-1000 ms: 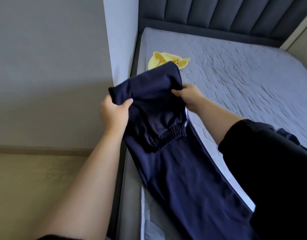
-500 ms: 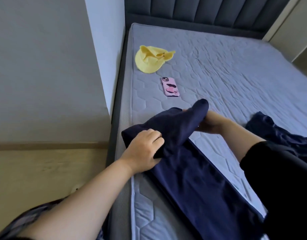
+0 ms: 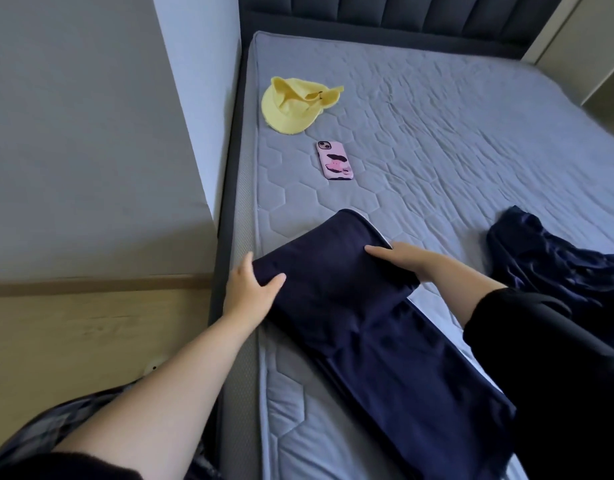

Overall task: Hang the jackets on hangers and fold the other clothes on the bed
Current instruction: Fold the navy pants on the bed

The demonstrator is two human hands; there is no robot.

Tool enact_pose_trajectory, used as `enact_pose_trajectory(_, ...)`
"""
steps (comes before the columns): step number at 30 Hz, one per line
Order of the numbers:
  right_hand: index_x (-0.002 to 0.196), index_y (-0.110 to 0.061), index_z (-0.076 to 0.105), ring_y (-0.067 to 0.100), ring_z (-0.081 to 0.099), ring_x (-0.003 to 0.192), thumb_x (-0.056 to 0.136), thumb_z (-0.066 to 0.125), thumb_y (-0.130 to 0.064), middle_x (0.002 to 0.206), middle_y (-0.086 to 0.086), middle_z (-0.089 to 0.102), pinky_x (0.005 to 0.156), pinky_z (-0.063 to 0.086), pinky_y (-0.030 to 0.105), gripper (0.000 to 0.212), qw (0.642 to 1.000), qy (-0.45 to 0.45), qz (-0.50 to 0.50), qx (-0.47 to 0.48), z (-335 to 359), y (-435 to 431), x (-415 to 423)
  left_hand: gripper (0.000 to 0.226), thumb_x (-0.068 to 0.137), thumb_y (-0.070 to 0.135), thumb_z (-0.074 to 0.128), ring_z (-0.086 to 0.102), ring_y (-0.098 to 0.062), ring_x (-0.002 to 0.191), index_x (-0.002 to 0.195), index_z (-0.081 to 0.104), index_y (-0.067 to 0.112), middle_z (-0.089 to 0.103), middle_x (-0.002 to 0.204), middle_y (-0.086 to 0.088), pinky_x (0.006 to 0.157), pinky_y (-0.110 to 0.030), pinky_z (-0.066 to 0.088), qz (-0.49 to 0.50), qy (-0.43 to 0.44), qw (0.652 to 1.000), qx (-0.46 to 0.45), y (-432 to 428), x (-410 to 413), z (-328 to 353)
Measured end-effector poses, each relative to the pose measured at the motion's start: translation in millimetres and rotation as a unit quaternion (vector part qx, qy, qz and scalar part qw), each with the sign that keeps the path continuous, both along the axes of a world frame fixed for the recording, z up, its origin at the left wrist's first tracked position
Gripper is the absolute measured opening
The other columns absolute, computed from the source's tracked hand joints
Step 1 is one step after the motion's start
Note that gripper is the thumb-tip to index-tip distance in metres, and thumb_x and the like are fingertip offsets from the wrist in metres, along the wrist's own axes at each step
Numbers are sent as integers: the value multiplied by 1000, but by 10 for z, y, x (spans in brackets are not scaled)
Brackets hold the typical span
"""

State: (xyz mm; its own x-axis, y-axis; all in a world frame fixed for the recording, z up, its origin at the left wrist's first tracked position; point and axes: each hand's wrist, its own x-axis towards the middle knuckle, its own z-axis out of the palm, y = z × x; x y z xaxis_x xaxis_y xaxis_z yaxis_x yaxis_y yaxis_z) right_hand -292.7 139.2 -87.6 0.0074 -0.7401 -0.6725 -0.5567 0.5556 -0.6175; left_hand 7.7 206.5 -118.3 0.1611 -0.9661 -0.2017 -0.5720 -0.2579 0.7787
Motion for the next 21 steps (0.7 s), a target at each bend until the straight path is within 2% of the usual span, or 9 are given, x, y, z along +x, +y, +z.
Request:
enact_pose_trajectory(2,117,-20,60,26,67,101,73,68,-65,112,3,69,93,52,45,64,1000,6,-5,26,-16,-50,15,51,78,35,76,57,-14,104,119,51,19,55,132,-3,84,-23,43,58,187,975,102,-65,57,-28)
enact_pose_trajectory(3,117,-18,61,27,67,102,72,69,-65,113,4,69,95,51,45,66,999,7,-8,42,-23,-66,15,41,76,34,78,58,-10,96,108,56,21,61,125,-1,81,-23,44,60,229,962,138,-89,91,-39)
enact_pose_trajectory(6,114,-11,65,26,69,98,72,74,-54,107,7,72,89,53,41,60,994,-39,-17,97,-27,-94,39,52,70,38,82,58,-19,107,114,64,15,65,116,-1,98,-36,44,26,233,944,230,-154,205,-80)
enact_pose_trajectory(7,113,-10,66,26,70,95,72,75,-47,104,8,73,84,55,39,56,992,-57,-23,111,-22,-103,59,54,69,37,83,58,-21,108,114,64,13,65,113,-1,97,-34,44,23,211,951,226,-185,224,-88)
enact_pose_trajectory(10,110,-4,65,28,70,86,82,70,-22,95,13,74,75,56,37,33,990,-75,-44,107,4,-178,167,29,73,23,79,61,-20,93,99,67,14,68,94,-1,72,-27,45,32,153,977,141,-279,202,-61)
enact_pose_trajectory(13,113,0,62,33,67,88,83,65,-4,100,18,70,82,54,42,30,993,-89,-66,38,93,-278,344,13,79,17,69,59,-13,76,91,65,19,64,82,5,58,-23,40,45,138,987,70,-373,153,52)
enact_pose_trajectory(15,117,3,59,34,64,93,82,65,2,108,21,66,88,52,45,35,992,-99,-82,-20,177,-362,484,14,82,15,65,57,-14,78,95,60,21,63,89,3,62,-25,39,82,152,985,12,-495,166,149)
enact_pose_trajectory(17,118,6,58,33,63,91,82,65,5,105,21,64,89,51,47,37,985,-115,-107,-78,294,-493,642,17,85,12,62,56,-18,85,98,56,22,61,93,2,73,-26,40,129,194,971,-52,-643,184,304)
enact_pose_trajectory(21,116,5,59,30,64,83,82,64,9,95,16,66,80,55,43,35,954,-164,-156,-195,628,-828,922,14,86,11,59,54,-16,80,95,49,15,56,82,10,73,-24,39,166,218,948,-162,-965,173,749)
